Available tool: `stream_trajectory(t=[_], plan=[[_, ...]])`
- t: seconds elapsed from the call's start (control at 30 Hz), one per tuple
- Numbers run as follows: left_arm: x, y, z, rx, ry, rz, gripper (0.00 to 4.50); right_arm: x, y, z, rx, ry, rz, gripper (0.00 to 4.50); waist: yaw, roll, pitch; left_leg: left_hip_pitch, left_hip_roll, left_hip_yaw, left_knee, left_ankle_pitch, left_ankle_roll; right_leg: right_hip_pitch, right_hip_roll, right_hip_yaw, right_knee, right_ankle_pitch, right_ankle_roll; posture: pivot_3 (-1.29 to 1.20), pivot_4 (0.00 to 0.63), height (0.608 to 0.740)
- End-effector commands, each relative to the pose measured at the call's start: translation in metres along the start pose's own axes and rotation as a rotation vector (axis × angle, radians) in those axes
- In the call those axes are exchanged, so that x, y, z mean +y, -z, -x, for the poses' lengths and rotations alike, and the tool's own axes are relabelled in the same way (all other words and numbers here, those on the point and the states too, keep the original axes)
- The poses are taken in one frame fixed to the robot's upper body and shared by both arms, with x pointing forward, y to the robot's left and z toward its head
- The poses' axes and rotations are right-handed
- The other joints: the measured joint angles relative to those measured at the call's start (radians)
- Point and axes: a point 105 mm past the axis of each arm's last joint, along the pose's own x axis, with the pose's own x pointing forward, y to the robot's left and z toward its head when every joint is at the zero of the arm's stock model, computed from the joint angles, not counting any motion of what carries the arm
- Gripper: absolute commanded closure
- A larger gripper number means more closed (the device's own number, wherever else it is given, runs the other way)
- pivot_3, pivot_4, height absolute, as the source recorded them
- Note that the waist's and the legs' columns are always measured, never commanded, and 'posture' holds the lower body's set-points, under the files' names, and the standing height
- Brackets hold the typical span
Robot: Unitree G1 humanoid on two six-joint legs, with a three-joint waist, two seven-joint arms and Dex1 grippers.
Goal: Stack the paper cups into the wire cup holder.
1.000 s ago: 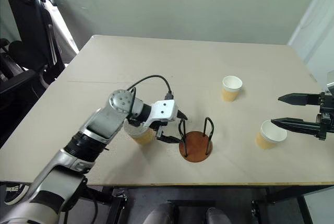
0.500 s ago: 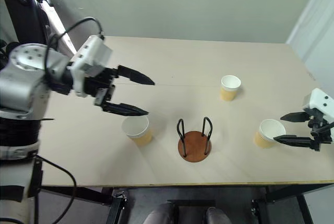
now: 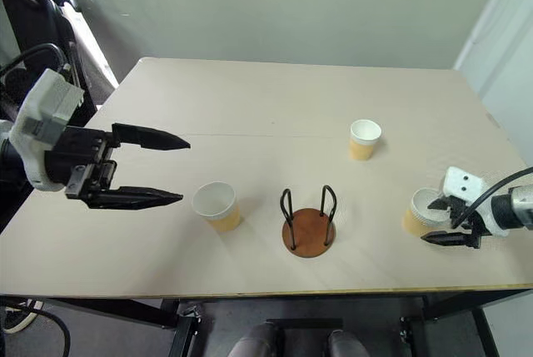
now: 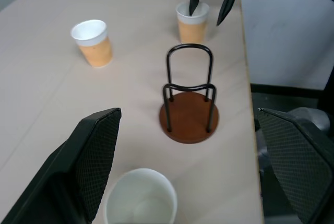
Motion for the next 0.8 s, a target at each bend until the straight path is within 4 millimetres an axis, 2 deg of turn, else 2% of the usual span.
stream_trajectory(t=[0.03, 0.1, 0.23, 0.37, 0.5, 0.57, 0.7, 0.8], plan=[[-0.003, -0.009, 0.007, 0.007, -0.035, -0.041, 0.00, -0.008, -0.009, 0.000, -0.004, 0.027, 0.047, 0.99, -0.001, 0.000, 0.000, 0.000, 0.001, 0.000, 0.000, 0.000, -0.001, -0.001, 0.000, 0.000, 0.000, 0.000, -0.001, 0.00, 0.150, 0.740], [-0.003, -0.009, 0.008, 0.010, -0.043, -0.040, 0.00, -0.011, -0.010, -0.003, 0.000, 0.034, 0.061, 1.51, -0.003, 0.000, 0.000, 0.000, 0.002, 0.000, 0.000, 0.001, -0.001, -0.001, 0.002, 0.000, 0.000, 0.001, -0.002, 0.00, 0.150, 0.740], [-0.002, -0.008, 0.009, 0.016, -0.060, -0.036, 0.00, -0.017, -0.013, -0.003, -0.001, 0.045, 0.081, 3.02, -0.003, 0.000, 0.000, 0.000, 0.003, 0.000, -0.001, 0.001, -0.002, -0.002, 0.002, 0.000, 0.001, 0.002, -0.004, 0.00, 0.150, 0.740], [-0.001, -0.006, 0.010, 0.017, -0.073, -0.036, 0.00, -0.015, -0.020, -0.001, -0.019, 0.023, 0.097, 4.49, -0.003, 0.000, 0.000, -0.001, 0.003, 0.001, -0.002, 0.001, -0.003, -0.003, 0.002, 0.000, 0.001, 0.001, -0.005, 0.00, 0.150, 0.740], [0.000, -0.004, 0.012, 0.021, -0.090, -0.034, 0.00, -0.016, -0.032, 0.010, -0.047, 0.025, 0.128, 4.49, -0.003, 0.000, 0.000, -0.001, 0.004, 0.001, -0.003, 0.000, -0.004, -0.004, 0.002, 0.000, 0.001, 0.000, -0.007, 0.00, 0.150, 0.740], [0.000, -0.004, 0.015, 0.027, -0.103, -0.034, 0.00, -0.014, -0.056, 0.026, -0.131, 0.016, 0.167, 4.49, -0.004, 0.001, 0.000, -0.001, 0.004, 0.001, -0.004, 0.000, -0.005, -0.004, 0.002, 0.000, 0.001, 0.000, -0.007, 0.00, 0.150, 0.740], [-0.001, -0.002, 0.019, 0.038, -0.115, -0.031, 0.00, 0.004, -0.124, 0.062, -0.354, -0.030, 0.323, 4.49, -0.008, 0.001, 0.001, -0.002, 0.005, 0.003, -0.007, 0.001, -0.007, -0.008, 0.003, 0.000, 0.002, -0.001, -0.010, 0.00, 0.150, 0.740], [-0.003, 0.003, 0.018, 0.051, -0.107, -0.022, 0.00, 0.027, -0.175, 0.074, -0.511, -0.096, 0.460, 4.49, -0.010, 0.000, 0.000, 0.000, 0.006, 0.003, -0.013, 0.003, -0.010, -0.008, 0.003, -0.001, 0.002, -0.003, -0.013, 0.00, 0.150, 0.740]])
